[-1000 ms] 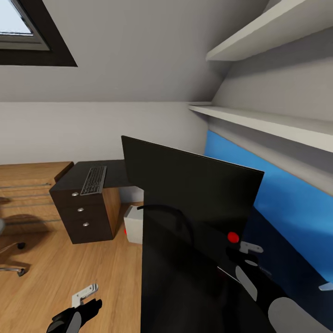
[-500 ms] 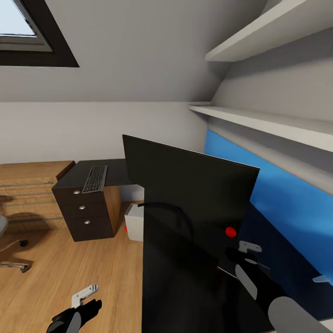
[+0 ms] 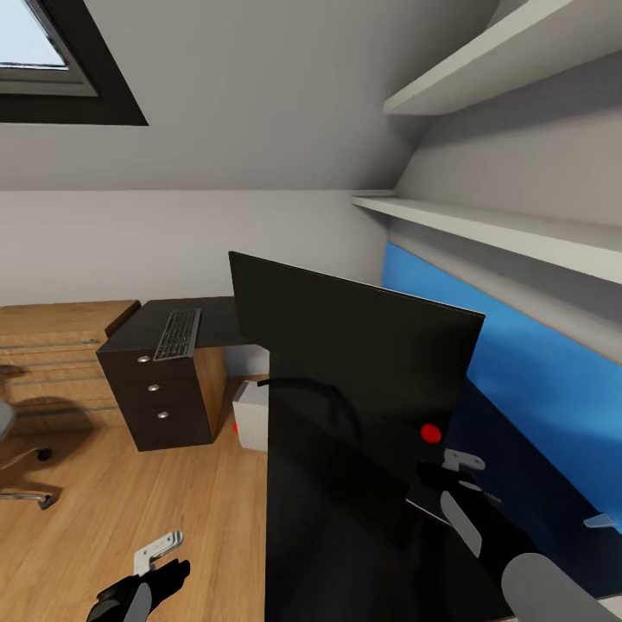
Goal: In the bedroom, organize the workspace by keeping the computer under the desk, ensuring the monitor is on the desk, placing the keyboard on the desk next to the monitor, placing the mouse on the desk next to the keyboard, moving the folder from the swivel chair onto the desk next to the mouse, stacking the notebook on top of the folder with the pen on top of the notebook, and positioning the swivel chair next to the desk.
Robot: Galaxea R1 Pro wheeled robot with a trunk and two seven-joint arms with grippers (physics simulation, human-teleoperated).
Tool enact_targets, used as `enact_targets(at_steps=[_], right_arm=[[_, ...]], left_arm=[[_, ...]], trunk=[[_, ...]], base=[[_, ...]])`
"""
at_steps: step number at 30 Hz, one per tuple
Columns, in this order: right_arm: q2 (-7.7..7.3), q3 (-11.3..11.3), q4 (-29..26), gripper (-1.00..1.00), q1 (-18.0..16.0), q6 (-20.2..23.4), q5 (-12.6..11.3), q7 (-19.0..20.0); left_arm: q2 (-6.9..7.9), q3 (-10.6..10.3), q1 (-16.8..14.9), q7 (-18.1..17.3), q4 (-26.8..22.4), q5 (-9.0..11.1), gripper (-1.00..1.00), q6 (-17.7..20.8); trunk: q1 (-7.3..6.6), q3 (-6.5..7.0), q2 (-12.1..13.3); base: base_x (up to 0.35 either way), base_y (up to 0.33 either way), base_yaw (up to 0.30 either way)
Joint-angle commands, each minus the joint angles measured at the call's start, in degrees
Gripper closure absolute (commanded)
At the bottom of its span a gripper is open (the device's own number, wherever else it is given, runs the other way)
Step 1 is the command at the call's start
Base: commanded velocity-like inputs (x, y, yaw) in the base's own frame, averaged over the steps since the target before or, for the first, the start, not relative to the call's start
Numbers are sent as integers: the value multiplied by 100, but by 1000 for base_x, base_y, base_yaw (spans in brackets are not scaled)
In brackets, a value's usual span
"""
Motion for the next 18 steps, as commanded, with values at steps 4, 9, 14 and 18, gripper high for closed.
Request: enact_targets(at_steps=[4, 9, 14, 18], right_arm=[[-10, 39, 495, -100, 0, 34, -79, -42], [-10, 36, 495, -100, 0, 33, -77, -41], [-10, 36, 495, -100, 0, 32, -74, -41], [-10, 36, 495, -100, 0, 30, -73, -41]], left_arm=[[-1, -1, -2, 41, -10, 61, -100, 25], [-1, -1, -2, 41, -10, 61, -100, 25], [-1, -4, -2, 41, -10, 61, -100, 25], [-1, -3, -2, 41, -10, 61, -100, 25]], trunk=[[1, -7, -3], [1, -7, -3], [1, -7, -3], [1, -7, -3]], base=[[-130, 0, 0], [-197, 0, 0], [-53, 0, 0], [-17, 0, 0]])
